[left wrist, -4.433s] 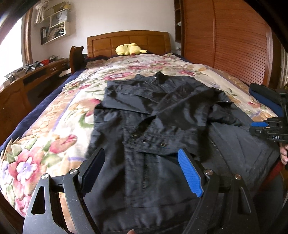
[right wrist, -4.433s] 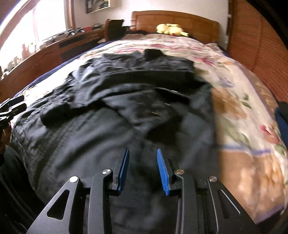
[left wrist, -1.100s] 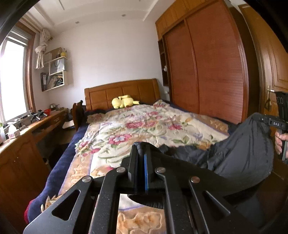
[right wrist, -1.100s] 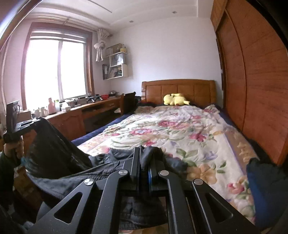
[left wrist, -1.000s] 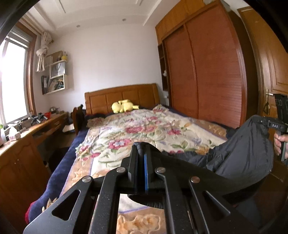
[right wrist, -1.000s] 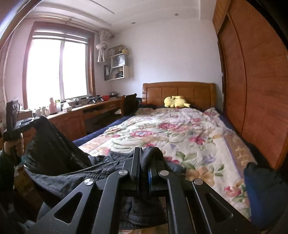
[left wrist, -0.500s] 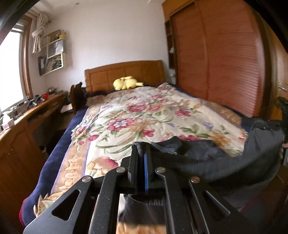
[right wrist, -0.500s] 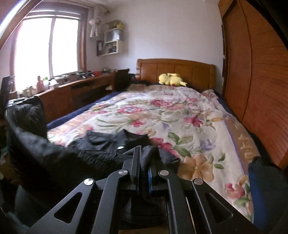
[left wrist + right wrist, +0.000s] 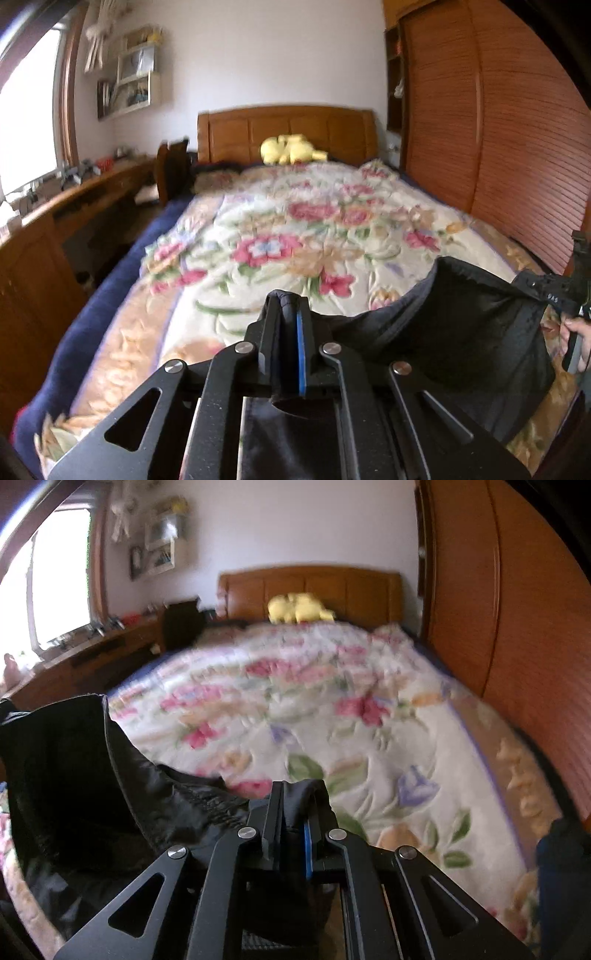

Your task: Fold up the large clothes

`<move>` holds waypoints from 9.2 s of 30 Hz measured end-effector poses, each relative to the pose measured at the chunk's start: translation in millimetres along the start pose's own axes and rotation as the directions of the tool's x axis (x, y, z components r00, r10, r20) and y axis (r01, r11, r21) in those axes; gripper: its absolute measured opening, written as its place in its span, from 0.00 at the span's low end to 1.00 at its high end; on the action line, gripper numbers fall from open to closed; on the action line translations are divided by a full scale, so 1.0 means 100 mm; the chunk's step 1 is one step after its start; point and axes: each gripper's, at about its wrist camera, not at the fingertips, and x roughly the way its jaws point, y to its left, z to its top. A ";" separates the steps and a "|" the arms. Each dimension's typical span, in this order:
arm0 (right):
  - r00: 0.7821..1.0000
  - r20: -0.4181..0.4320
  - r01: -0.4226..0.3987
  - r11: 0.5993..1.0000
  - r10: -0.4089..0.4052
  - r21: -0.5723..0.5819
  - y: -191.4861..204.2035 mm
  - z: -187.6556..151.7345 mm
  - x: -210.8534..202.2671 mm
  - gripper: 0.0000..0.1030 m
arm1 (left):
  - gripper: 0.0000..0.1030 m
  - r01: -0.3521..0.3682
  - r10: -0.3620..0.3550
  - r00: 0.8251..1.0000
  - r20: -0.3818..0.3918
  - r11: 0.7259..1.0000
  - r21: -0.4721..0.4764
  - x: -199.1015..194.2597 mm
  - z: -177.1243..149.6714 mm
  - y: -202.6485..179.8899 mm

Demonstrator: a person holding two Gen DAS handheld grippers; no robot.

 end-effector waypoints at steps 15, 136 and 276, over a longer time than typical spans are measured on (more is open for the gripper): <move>0.991 -0.098 0.074 0.986 -0.089 -0.150 0.41 -0.12 0.31 0.64 | 0.55 0.119 -0.118 0.992 -0.037 0.993 0.018 0.07 -0.64 -0.34; 0.981 -0.194 -0.016 0.986 -0.016 -0.167 0.67 -1.18 -0.67 0.54 | 0.68 0.237 -0.223 0.966 -0.129 0.966 0.107 -0.09 -1.26 -0.82; 0.922 -0.173 -0.385 0.872 0.347 -0.303 3.75 -0.05 -0.78 0.42 | 0.68 0.095 -0.087 0.995 0.040 0.958 -0.269 -1.02 -1.92 1.31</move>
